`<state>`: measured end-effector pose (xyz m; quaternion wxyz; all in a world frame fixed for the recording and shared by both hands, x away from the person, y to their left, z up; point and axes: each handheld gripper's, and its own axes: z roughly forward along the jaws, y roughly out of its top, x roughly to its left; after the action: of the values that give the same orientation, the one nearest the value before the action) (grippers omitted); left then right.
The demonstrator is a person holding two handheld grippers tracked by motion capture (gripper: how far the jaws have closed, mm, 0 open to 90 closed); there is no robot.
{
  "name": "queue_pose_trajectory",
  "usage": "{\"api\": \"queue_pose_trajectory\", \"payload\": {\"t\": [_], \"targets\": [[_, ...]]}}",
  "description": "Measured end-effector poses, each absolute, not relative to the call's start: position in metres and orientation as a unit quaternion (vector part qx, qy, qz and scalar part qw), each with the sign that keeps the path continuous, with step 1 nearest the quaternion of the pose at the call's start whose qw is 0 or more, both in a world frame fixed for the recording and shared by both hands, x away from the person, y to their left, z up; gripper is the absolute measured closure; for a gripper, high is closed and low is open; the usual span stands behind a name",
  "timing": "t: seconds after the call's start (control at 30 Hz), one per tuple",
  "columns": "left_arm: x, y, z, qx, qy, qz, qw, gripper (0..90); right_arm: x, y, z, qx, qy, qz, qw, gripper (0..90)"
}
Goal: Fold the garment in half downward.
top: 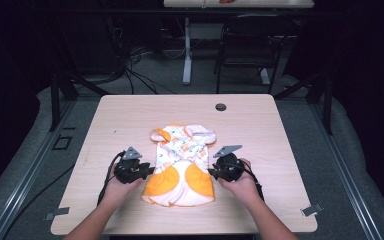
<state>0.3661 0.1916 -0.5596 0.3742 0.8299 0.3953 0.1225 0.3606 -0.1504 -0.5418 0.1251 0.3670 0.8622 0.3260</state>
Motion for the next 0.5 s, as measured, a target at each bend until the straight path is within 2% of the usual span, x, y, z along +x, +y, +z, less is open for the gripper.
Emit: {"api": "queue_pose_trajectory", "payload": {"t": [0.03, 0.07, 0.13, 0.2, 0.3, 0.5], "targets": [[0.373, 0.186, -0.557, 0.833, 0.394, 0.126, 0.368, 68.9, 0.361, -0.150, -0.542, 0.367, 0.862, 0.326, 0.125, 70.9], [0.378, 0.182, -0.556, 0.834, 0.393, 0.125, 0.367, 73.5, 0.374, -0.144, -0.540, 0.371, 0.863, 0.321, 0.122, 76.3], [0.388, 0.172, -0.553, 0.836, 0.388, 0.126, 0.368, 74.5, 0.377, -0.142, -0.539, 0.372, 0.863, 0.320, 0.124, 78.0], [0.401, 0.161, -0.553, 0.839, 0.385, 0.123, 0.364, 82.2, 0.393, -0.131, -0.542, 0.374, 0.865, 0.313, 0.123, 85.8], [0.409, 0.155, -0.557, 0.841, 0.387, 0.124, 0.358, 86.6, 0.404, -0.121, -0.547, 0.372, 0.870, 0.298, 0.123, 87.2], [0.420, 0.147, -0.573, 0.843, 0.400, 0.114, 0.340, 88.3, 0.413, -0.113, -0.556, 0.376, 0.874, 0.282, 0.119, 87.1]]}}
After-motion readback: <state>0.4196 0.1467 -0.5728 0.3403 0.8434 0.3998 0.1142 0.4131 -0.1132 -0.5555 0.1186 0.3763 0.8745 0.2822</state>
